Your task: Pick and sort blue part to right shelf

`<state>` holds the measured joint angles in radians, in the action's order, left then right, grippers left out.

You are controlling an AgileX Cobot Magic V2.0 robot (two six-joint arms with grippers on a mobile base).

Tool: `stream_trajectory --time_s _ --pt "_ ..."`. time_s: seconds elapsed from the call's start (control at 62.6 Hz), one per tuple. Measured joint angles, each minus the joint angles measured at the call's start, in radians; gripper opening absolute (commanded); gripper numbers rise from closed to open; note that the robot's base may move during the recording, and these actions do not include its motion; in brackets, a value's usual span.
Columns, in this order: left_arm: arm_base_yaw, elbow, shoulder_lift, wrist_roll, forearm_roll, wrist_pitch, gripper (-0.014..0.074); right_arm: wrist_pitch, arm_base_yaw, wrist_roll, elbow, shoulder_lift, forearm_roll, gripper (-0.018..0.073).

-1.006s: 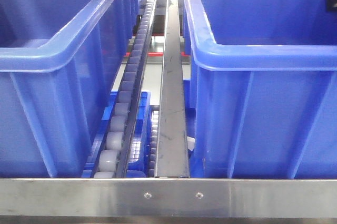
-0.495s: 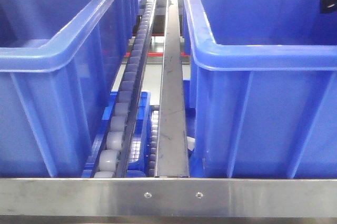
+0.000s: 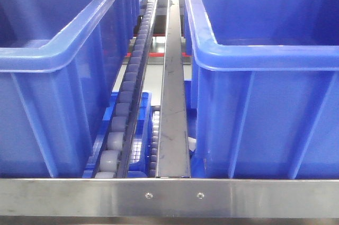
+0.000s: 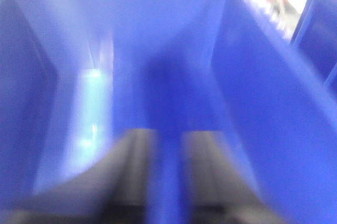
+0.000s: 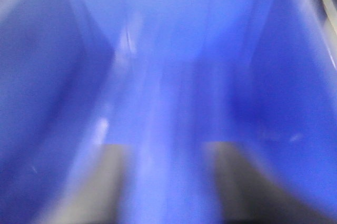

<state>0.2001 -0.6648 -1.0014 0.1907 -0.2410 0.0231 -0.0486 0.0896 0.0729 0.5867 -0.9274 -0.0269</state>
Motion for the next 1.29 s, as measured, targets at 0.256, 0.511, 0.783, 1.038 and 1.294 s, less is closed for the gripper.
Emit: stream_trajectory --time_s 0.256,0.511,0.783,1.038,1.294 --pt "-0.002 0.000 0.019 0.000 -0.006 0.005 0.0123 0.028 0.000 0.019 0.000 0.060 0.027 0.0029" --pt "-0.088 0.034 0.152 0.000 -0.021 -0.029 0.0124 0.120 0.000 0.019 -0.041 0.164 0.027 0.0029" --pt "-0.119 0.182 0.432 0.000 -0.025 -0.126 0.0123 0.105 0.000 0.020 -0.180 0.381 0.027 0.0029" --pt "-0.119 0.306 0.722 0.000 -0.025 -0.253 0.0123 0.169 0.000 0.020 -0.234 0.577 0.027 0.0029" --pt "-0.119 0.335 0.849 0.000 -0.025 -0.262 0.0123 0.207 0.000 0.020 -0.236 0.629 0.027 0.0029"
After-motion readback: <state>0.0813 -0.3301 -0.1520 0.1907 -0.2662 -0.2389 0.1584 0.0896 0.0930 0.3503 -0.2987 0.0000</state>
